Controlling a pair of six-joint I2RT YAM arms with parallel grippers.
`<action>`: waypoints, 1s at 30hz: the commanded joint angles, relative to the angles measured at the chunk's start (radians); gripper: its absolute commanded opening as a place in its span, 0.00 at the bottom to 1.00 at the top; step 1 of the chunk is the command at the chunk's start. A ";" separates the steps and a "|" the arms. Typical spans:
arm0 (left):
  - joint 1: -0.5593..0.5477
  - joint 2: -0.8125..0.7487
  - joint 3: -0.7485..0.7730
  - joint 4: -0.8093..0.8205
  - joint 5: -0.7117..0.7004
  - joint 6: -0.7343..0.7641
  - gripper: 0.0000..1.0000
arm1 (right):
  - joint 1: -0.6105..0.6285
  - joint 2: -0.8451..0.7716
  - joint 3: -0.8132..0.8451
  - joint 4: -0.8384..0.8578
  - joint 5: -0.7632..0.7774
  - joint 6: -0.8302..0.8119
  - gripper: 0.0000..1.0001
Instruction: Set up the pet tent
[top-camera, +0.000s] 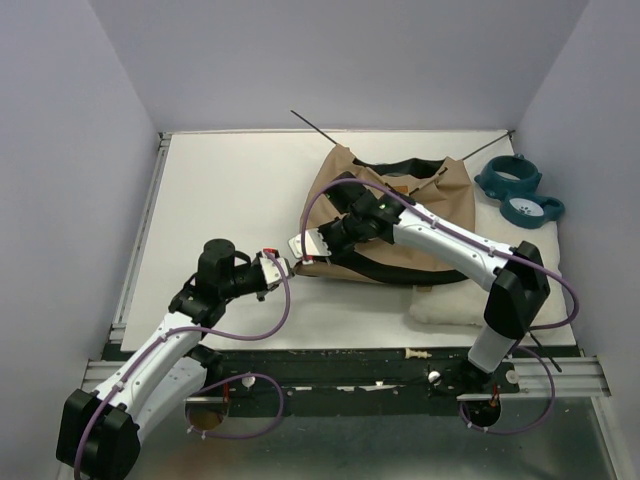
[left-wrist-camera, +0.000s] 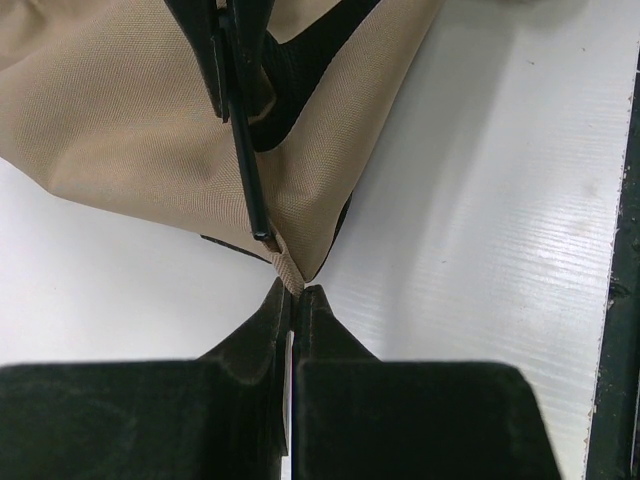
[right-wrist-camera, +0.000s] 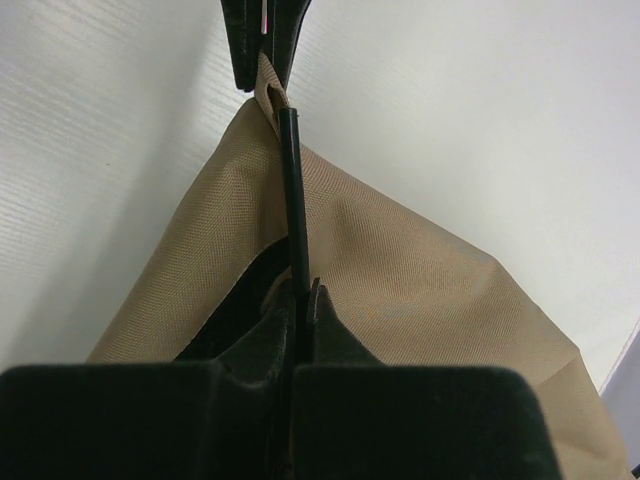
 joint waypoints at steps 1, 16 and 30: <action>0.004 -0.018 0.036 0.003 0.028 0.003 0.00 | 0.012 0.015 -0.018 -0.010 0.025 -0.007 0.01; 0.004 0.017 0.100 -0.034 0.052 -0.041 0.00 | 0.033 0.012 -0.038 0.006 0.047 -0.014 0.01; 0.004 0.123 0.310 -0.325 0.195 -0.078 0.00 | 0.056 -0.043 -0.141 0.095 0.088 -0.101 0.01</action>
